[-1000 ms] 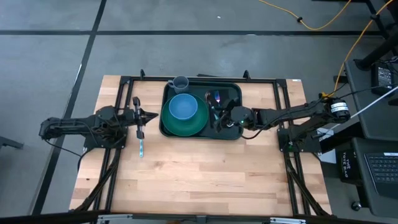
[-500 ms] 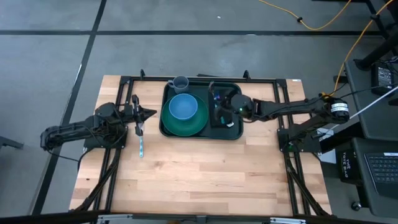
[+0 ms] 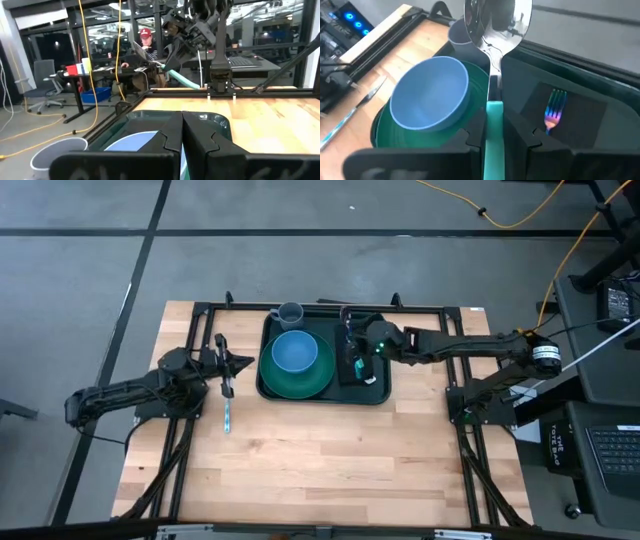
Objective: Set up tray
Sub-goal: Put the green spoon on top of the black napkin to the left of the purple fork
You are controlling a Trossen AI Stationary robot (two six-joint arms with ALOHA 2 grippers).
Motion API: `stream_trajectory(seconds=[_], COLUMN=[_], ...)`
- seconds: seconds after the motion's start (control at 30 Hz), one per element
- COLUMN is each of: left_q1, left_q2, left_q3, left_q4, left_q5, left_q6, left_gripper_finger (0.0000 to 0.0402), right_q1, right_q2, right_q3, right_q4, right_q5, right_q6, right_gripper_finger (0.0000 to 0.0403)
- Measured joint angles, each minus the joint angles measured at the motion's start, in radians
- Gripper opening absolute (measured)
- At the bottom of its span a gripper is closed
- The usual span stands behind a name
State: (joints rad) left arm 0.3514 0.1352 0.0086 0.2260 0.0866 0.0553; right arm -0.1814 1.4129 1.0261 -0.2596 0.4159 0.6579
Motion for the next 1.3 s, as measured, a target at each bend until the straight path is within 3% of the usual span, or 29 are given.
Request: stream_trajectory(seconds=[0.2, 0.43, 0.6, 0.8, 1.3], left_q1=[0.005, 0.005, 0.005, 0.005, 0.005], left_q2=[0.000, 0.002, 0.002, 0.002, 0.002], left_q3=[0.000, 0.000, 0.000, 0.000, 0.000], left_q4=[-0.004, -0.013, -0.016, -0.022, -0.055], left_q5=[0.003, 0.003, 0.002, 0.002, 0.001], left_q6=[-0.009, -0.008, -0.009, -0.008, -0.008], left_gripper_finger=[0.0005, 0.0006, 0.0006, 0.0006, 0.0006], right_q1=[-0.010, -0.078, -0.128, -0.173, -0.187], right_q2=[0.073, 0.301, 0.453, 0.549, 0.607], right_q3=[0.126, 0.409, 0.539, 0.572, 0.555], right_q4=[-0.166, -0.519, -0.610, -0.621, -0.612], right_q5=[-0.023, -0.129, -0.235, -0.304, -0.250], right_q6=[0.072, 0.179, 0.179, 0.209, 0.337], right_gripper_finger=[0.0047, 0.0047, 0.0047, 0.0047, 0.0047])
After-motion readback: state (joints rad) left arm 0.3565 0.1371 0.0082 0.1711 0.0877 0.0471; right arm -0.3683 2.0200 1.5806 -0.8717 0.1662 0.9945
